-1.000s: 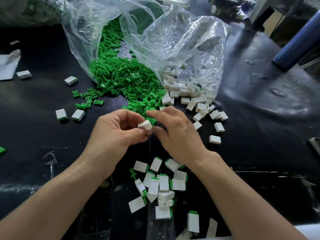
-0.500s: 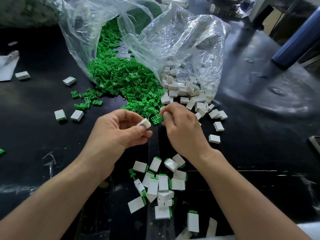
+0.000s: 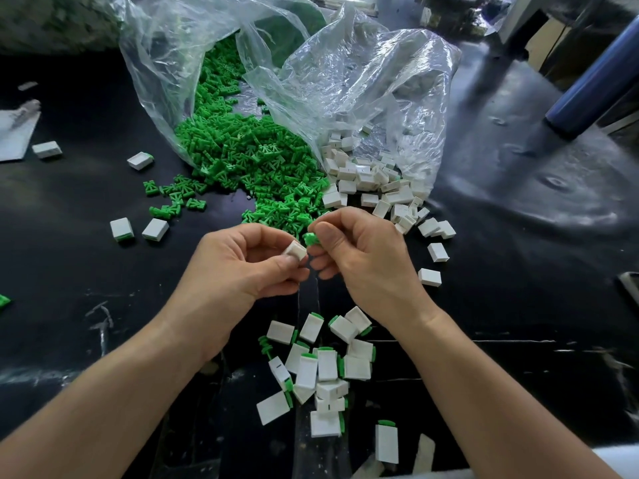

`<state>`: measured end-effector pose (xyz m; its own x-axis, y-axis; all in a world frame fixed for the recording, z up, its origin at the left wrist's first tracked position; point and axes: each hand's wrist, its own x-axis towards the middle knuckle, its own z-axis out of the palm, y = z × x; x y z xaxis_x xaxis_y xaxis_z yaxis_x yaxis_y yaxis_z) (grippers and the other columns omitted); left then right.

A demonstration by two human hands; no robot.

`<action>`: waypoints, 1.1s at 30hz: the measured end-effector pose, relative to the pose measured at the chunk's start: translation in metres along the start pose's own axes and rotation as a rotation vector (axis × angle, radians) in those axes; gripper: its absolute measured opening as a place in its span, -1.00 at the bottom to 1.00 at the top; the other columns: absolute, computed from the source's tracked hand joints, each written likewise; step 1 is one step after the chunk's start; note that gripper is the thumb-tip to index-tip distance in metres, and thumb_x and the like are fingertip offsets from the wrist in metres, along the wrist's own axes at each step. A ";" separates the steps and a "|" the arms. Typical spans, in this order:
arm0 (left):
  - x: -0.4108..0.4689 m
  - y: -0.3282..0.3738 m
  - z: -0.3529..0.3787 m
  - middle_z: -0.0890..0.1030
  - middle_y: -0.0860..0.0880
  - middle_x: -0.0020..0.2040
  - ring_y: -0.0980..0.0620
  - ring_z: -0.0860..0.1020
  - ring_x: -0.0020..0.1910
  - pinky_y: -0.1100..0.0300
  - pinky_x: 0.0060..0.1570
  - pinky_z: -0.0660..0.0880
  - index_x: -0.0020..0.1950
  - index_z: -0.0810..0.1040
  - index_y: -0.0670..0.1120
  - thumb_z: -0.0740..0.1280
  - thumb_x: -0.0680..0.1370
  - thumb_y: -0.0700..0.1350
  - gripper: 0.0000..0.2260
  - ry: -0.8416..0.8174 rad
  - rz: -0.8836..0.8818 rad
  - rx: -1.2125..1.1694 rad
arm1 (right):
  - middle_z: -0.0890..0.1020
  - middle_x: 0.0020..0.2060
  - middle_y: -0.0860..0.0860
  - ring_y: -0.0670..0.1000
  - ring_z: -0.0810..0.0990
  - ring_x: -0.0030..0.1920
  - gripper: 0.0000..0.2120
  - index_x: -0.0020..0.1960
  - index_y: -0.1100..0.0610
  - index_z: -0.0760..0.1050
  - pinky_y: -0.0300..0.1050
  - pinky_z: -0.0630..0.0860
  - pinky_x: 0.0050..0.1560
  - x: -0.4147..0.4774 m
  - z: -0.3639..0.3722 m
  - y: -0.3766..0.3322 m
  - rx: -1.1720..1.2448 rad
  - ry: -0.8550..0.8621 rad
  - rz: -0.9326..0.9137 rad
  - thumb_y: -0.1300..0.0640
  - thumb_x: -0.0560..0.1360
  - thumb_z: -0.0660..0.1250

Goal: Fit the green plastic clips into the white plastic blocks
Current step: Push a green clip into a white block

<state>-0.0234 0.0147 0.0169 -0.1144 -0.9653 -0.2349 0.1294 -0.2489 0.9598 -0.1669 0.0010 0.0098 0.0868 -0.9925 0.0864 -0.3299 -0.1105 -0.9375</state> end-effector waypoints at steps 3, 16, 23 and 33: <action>0.000 0.000 0.000 0.68 -0.18 -0.25 0.03 0.65 -0.35 0.28 -0.38 0.57 -0.18 0.58 -0.19 0.39 0.31 -0.25 -0.89 -0.015 0.007 0.032 | 0.54 -0.47 -0.11 -0.18 0.53 -0.48 -0.83 -0.24 0.02 0.49 -0.28 0.48 -0.42 -0.001 0.000 -0.001 -0.079 -0.011 -0.033 0.15 0.53 0.27; 0.000 0.002 -0.003 0.67 -0.16 -0.32 0.03 0.64 -0.38 0.29 -0.39 0.57 -0.20 0.60 -0.18 0.40 0.28 -0.19 -0.87 0.007 0.039 0.080 | 0.59 -0.32 -0.01 -0.08 0.56 -0.30 -0.88 -0.06 0.11 0.56 -0.12 0.55 -0.20 -0.003 -0.003 -0.002 -0.109 -0.151 -0.084 0.22 0.54 0.24; -0.001 0.003 -0.003 0.66 -0.20 -0.30 0.04 0.62 -0.39 0.31 -0.39 0.56 -0.18 0.61 -0.20 0.40 0.36 -0.27 -0.93 -0.001 0.059 0.112 | 0.55 -0.40 -0.08 -0.12 0.53 -0.37 -0.79 -0.25 -0.04 0.45 -0.18 0.53 -0.29 -0.004 -0.002 -0.004 -0.161 -0.177 -0.025 0.14 0.54 0.24; -0.002 0.005 -0.004 0.66 -0.15 -0.33 0.03 0.63 -0.41 0.29 -0.43 0.56 -0.19 0.60 -0.22 0.37 0.28 -0.17 -0.83 -0.079 -0.004 0.090 | 0.53 -0.32 0.17 0.14 0.49 -0.25 -0.78 -0.20 0.30 0.42 0.13 0.46 -0.17 -0.005 -0.012 -0.010 -0.256 -0.257 -0.091 0.18 0.55 0.20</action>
<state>-0.0183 0.0150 0.0211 -0.1922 -0.9542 -0.2294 0.0398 -0.2412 0.9697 -0.1750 0.0066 0.0229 0.3491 -0.9359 0.0479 -0.5317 -0.2399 -0.8122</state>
